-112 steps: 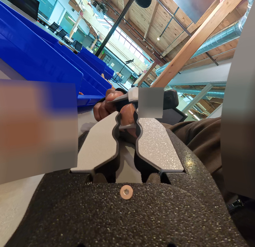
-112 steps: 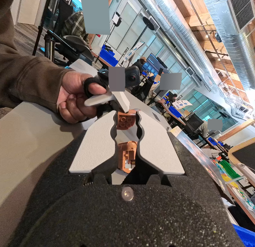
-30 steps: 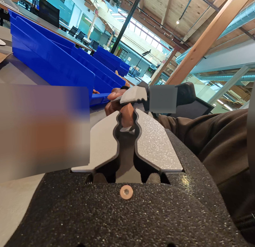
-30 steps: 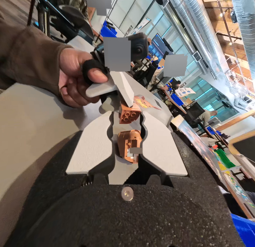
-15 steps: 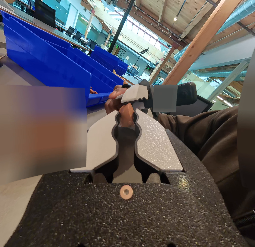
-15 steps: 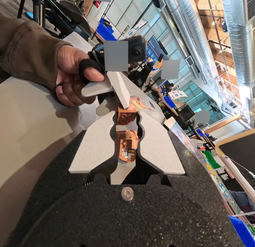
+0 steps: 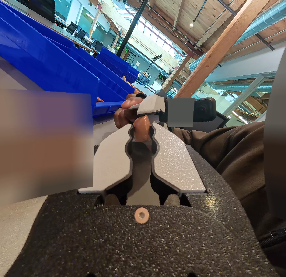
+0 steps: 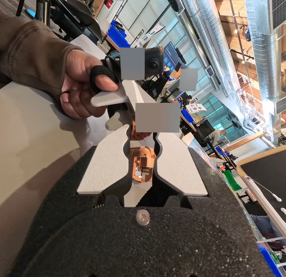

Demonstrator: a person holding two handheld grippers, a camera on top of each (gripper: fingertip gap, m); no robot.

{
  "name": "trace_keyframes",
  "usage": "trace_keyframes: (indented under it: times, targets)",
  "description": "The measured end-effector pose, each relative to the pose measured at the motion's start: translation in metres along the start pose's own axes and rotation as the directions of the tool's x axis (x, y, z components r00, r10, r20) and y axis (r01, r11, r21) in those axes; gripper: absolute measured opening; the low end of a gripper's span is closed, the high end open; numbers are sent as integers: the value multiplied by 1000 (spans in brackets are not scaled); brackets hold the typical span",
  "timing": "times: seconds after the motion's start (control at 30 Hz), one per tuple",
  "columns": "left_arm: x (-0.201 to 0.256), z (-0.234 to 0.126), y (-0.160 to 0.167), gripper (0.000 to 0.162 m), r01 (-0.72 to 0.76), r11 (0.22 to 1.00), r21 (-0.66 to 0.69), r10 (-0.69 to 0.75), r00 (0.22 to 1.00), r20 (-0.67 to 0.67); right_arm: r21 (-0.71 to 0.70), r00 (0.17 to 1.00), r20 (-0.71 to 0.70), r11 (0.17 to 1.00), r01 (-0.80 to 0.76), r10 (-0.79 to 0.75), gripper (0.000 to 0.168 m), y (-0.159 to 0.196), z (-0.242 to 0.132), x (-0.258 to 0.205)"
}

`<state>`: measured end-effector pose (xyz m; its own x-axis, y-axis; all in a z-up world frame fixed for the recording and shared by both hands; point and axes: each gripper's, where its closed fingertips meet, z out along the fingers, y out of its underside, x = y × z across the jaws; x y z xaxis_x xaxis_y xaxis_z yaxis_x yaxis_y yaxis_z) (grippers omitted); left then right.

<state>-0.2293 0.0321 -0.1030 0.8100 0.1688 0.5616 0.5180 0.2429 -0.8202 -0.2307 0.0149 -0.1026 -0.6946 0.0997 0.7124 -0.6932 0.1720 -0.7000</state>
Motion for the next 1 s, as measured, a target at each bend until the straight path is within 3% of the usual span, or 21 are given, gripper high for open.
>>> trace_keyframes:
  times: [0.63,0.77,1.0]
  targets:
    - [-3,-1,6,19,-55,997,-59,57,998,36,-1,1000,10,1000,26,-26,31,-2,-1,-2]
    - [-3,0,8,19,-71,994,-79,75,996,44,-31,998,27,998,55,-54,26,2,1,-7]
    - [2,-2,7,19,-47,996,-73,47,999,-4,11,992,95,997,-80,79,25,-5,0,-7]
